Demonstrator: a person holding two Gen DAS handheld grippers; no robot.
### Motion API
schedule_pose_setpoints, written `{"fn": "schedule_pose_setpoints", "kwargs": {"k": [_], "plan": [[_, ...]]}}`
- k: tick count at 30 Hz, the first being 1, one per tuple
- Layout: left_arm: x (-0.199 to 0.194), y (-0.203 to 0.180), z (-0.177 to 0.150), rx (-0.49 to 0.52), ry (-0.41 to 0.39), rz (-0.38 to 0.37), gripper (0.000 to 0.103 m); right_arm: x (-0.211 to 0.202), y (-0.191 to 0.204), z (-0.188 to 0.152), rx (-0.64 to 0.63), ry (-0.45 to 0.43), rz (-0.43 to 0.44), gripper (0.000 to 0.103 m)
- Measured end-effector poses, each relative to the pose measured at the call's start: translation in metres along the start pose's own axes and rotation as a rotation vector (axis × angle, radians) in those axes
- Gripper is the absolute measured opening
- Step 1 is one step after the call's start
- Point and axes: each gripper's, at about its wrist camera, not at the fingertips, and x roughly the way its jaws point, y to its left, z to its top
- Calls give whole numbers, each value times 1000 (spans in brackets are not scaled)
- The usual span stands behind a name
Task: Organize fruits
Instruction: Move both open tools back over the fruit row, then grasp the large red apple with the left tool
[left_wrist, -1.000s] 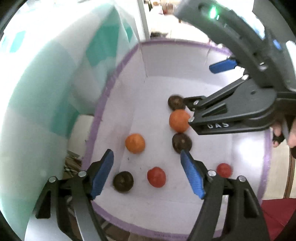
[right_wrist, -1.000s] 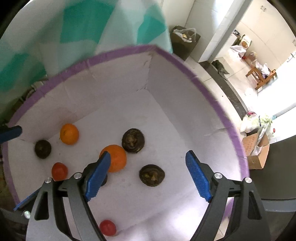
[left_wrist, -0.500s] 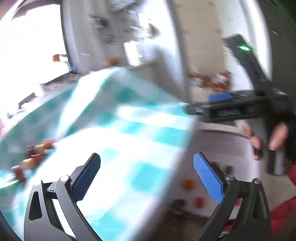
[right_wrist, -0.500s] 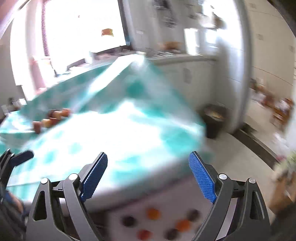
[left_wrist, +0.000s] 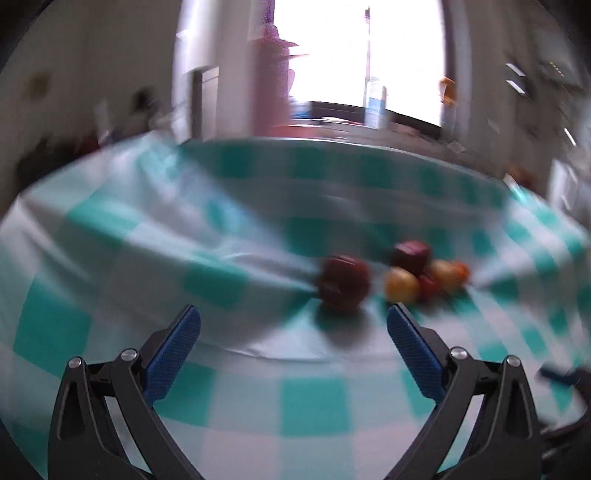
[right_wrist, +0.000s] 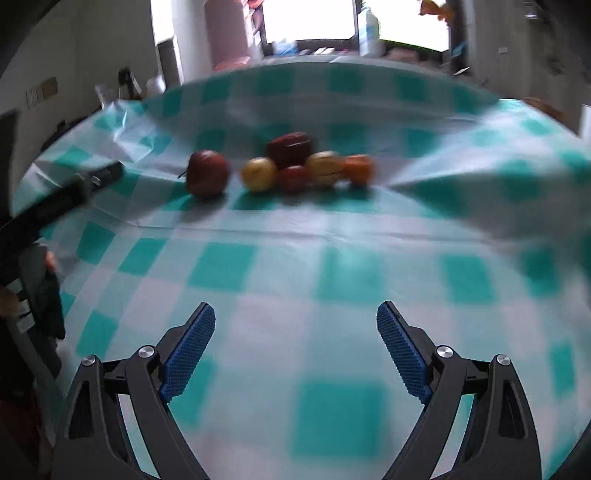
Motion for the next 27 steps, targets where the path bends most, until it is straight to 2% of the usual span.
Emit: {"fn": "schedule_pose_setpoints", "kwargs": {"k": [2,5,8,12,17,21,23,25,27], "plan": [[5,33,-2,-123,-4,34,101,34,13,23,10,45,24,86],[14,65,-5,-256,46,52,101,68,29,49,5,88,43,82],[6,76,-10,-331,16,61,101,99,45,73,-25,105,3,79],[-2,81,-11,-358,-3,58,101,132,59,96,-77,123,-66,73],[-4,76,-14,-349,7,39,101,154,64,118,-91,125,-55,69],[0,67,-13,-315,15,28,101,161,63,125,-98,124,-54,72],[1,63,-14,-299,17,31,101,161,62,125,-123,125,-23,68],[2,62,-15,-293,22,38,101,161,59,126,-134,123,-2,54],[5,62,-17,-294,31,47,101,159,52,127,-123,116,4,46]]}}
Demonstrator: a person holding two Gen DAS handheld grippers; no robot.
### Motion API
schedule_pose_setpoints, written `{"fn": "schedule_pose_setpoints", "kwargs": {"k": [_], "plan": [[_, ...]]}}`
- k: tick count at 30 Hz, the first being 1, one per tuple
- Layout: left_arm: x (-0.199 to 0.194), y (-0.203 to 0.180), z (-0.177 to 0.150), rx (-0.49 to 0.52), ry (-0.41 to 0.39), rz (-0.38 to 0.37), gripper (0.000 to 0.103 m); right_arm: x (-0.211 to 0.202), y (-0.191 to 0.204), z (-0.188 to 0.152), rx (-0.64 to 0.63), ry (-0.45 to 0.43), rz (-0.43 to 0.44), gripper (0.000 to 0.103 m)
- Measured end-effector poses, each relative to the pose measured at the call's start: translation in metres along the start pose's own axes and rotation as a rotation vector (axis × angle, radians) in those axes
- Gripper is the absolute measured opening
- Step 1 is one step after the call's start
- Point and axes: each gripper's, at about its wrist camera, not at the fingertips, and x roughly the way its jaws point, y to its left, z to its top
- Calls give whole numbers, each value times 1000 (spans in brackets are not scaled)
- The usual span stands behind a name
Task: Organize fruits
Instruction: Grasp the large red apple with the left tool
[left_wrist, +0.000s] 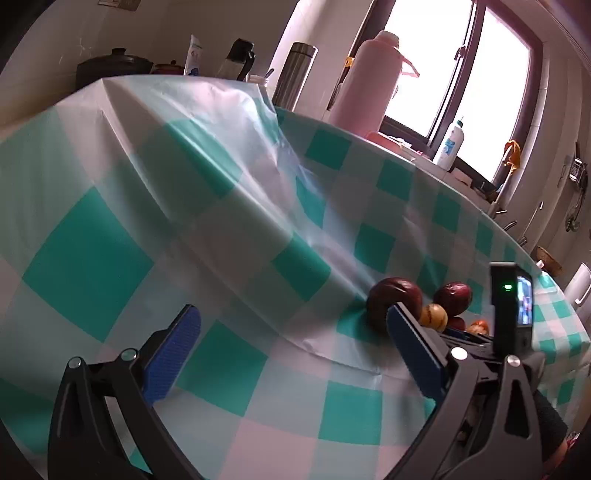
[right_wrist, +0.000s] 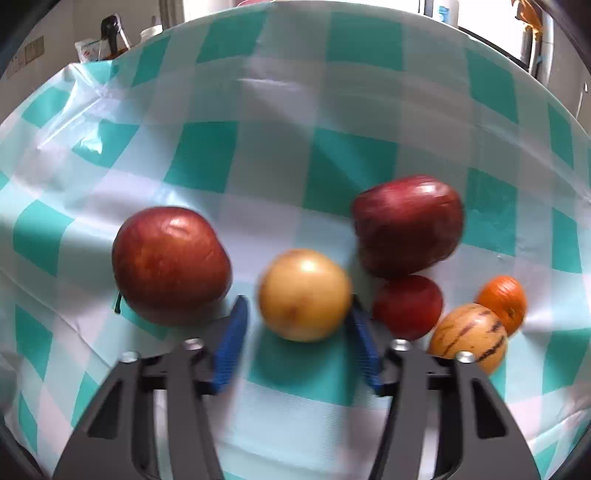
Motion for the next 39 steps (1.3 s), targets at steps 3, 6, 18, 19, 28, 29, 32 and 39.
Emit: {"fn": "schedule_pose_setpoints", "kwargs": {"k": [3,6,18,19,28,29,32,39], "plan": [[5,-1,-3,7,14,15,101,-4,-9,-3,26,-10,28,42],[11,-5,-7,32,42,-9,101,-16,-12,-17,50,-14,28,42],[63,-94,-9,249,183,-36,101,-129,-19,-111,135,-223,-93,42],[70,-103,-9,261,184,-25,101,-134,-19,-112,136,-226,-104,42],[142,-159,-15,340,241,135,101,-149,-20,-122,129,-220,-138,36],[146,-160,-14,336,248,143,101,-148,-20,-121,123,-225,-145,36],[162,-164,-14,343,304,143,101,-146,-22,-120,130,-225,-140,36],[185,-167,-14,362,396,131,95,-135,-25,-124,141,-194,-131,36]]}}
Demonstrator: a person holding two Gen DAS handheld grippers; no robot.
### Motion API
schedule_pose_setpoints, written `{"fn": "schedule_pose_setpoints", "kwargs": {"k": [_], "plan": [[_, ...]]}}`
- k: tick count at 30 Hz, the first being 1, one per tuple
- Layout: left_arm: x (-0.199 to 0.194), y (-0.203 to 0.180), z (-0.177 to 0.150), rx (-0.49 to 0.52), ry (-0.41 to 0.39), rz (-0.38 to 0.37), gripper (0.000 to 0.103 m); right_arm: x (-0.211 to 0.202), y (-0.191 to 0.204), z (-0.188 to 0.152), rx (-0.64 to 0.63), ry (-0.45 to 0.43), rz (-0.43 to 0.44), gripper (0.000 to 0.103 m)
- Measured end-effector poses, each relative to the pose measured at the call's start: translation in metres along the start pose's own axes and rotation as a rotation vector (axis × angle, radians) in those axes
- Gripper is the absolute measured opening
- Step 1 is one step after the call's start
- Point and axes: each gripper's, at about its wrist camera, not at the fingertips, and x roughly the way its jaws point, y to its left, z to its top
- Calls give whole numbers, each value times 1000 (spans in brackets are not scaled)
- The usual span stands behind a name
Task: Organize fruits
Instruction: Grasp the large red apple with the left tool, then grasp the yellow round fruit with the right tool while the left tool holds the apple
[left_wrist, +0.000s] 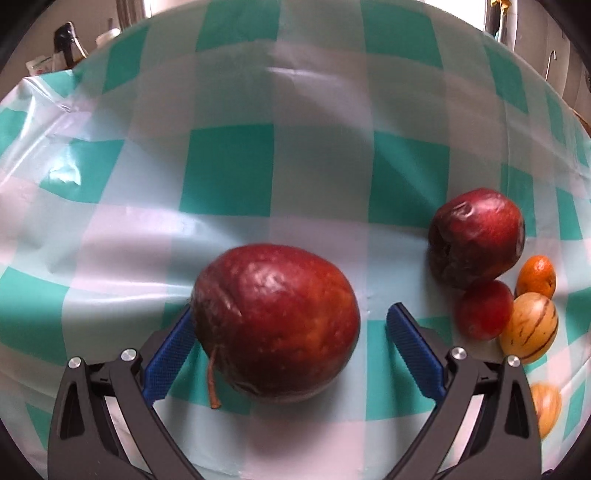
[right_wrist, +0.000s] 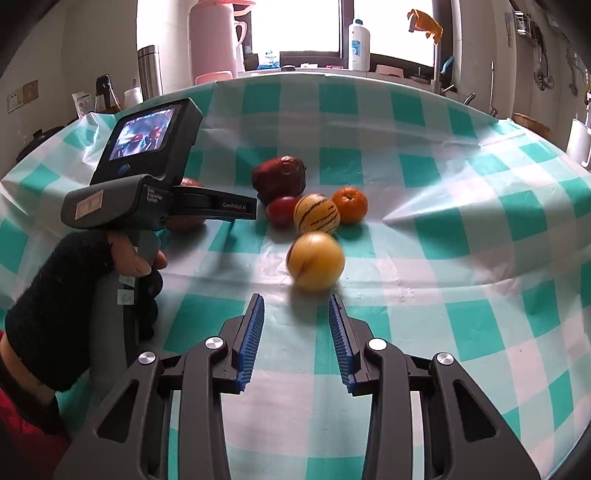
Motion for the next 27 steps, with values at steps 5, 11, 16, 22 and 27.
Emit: {"fn": "schedule_pose_setpoints", "kwargs": {"k": [5,11,16,22,27], "plan": [[-4,6,-1,-7,-43,-31,68,2,-1,0,9,8,-2,36],[-17,24,-12,-49,-76,-107,68,4,0,-1,5,9,-14,36],[-51,46,-24,-95,-137,-154,68,5,3,-2,-3,11,-23,36],[-112,75,-60,-143,-272,-205,68,8,0,-2,14,29,46,49],[-149,103,-96,-162,-386,-216,68,14,-60,3,176,63,164,78]]}}
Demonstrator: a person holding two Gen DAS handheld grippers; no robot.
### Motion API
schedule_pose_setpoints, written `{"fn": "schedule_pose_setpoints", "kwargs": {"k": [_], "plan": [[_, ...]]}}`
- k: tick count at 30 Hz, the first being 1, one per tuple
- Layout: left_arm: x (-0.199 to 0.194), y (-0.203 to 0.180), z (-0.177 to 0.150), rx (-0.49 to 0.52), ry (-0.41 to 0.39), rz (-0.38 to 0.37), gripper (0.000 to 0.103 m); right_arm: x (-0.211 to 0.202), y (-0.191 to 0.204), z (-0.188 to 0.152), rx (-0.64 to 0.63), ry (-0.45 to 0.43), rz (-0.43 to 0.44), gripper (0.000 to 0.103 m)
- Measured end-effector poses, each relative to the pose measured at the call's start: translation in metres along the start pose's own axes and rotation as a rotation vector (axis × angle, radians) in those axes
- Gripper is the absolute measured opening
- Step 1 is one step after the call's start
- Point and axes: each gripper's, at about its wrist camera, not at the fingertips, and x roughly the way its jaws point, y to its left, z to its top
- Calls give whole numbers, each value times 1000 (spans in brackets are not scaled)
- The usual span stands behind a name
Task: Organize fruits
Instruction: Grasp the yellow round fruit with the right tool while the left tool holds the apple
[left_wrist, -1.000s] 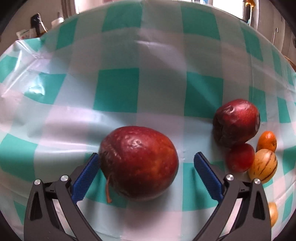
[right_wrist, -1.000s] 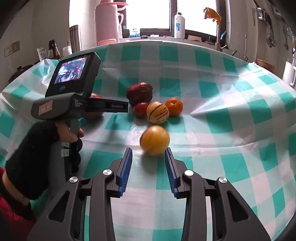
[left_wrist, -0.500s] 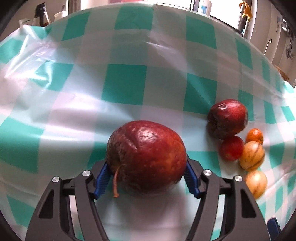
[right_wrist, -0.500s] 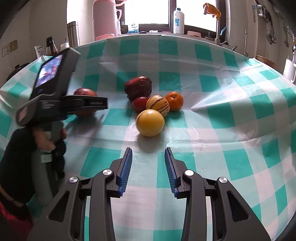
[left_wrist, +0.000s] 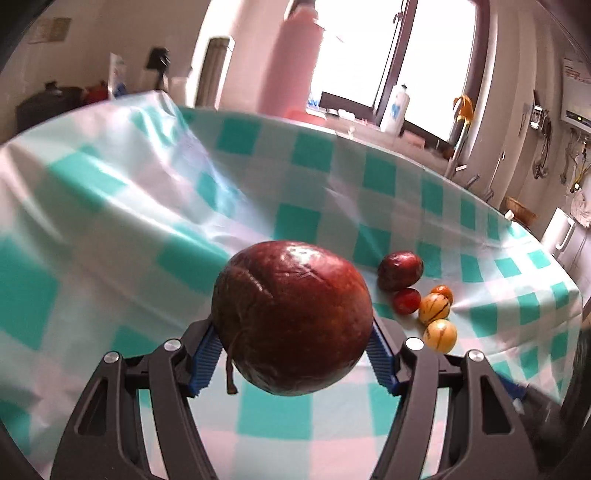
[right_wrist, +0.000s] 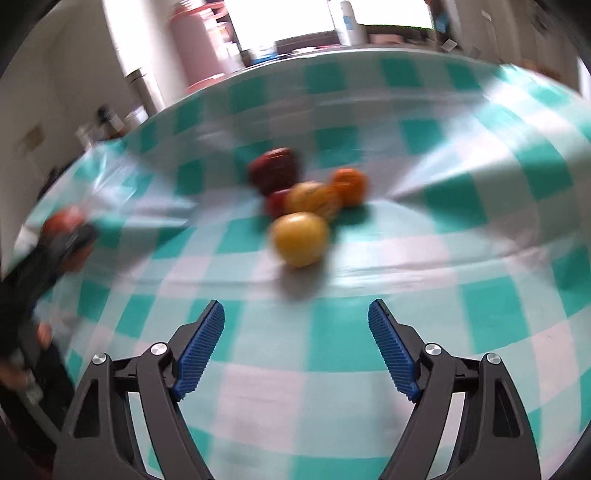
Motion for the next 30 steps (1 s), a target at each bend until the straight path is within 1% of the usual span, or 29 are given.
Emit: {"fn": "schedule_pose_setpoints", "kwargs": {"k": [2,4,5,8,9,11,13,14,15,16,17,20,21,24,26,28,30], "plan": [[-6,10,-3,-36,-9,-6,68,3,-23,4,67,23,-36,78],[-14,17,-4,-55,-13,-7,68,9,-29,7,79,53,-17,79],[-13,17,-3,-59,-14,0,68,17,-25,9,64,73,-17,79],[-13,18,-6,-54,5,-25,68,43,0,19,-30,116,-38,79],[-12,17,-7,-45,8,-26,68,52,12,26,-61,116,-38,79],[-13,14,-11,-25,7,-20,68,69,27,37,-86,118,-28,78],[-10,13,-12,-23,14,-25,68,84,37,45,-113,128,-54,79],[-8,13,-13,-21,20,-22,68,91,41,48,-136,134,-82,78],[-7,13,-14,-21,25,-19,68,94,44,49,-158,132,-105,70],[-6,14,-15,-26,33,-23,68,95,45,50,-177,126,-133,54],[-6,14,-15,-30,38,-29,68,93,46,49,-181,117,-153,46],[-7,11,-16,-15,34,-24,68,77,40,41,-156,95,-141,46],[-8,9,-17,-5,29,-20,68,71,42,36,-171,81,-158,46],[-11,1,-20,33,19,-1,68,36,60,16,-257,5,-260,46],[-15,-3,-24,51,20,-2,68,13,66,7,-263,-36,-260,46],[-19,-8,-28,69,19,1,68,-5,68,-1,-259,-59,-261,46],[-24,-14,-34,90,18,3,68,-23,75,-11,-286,-88,-280,46]]}}
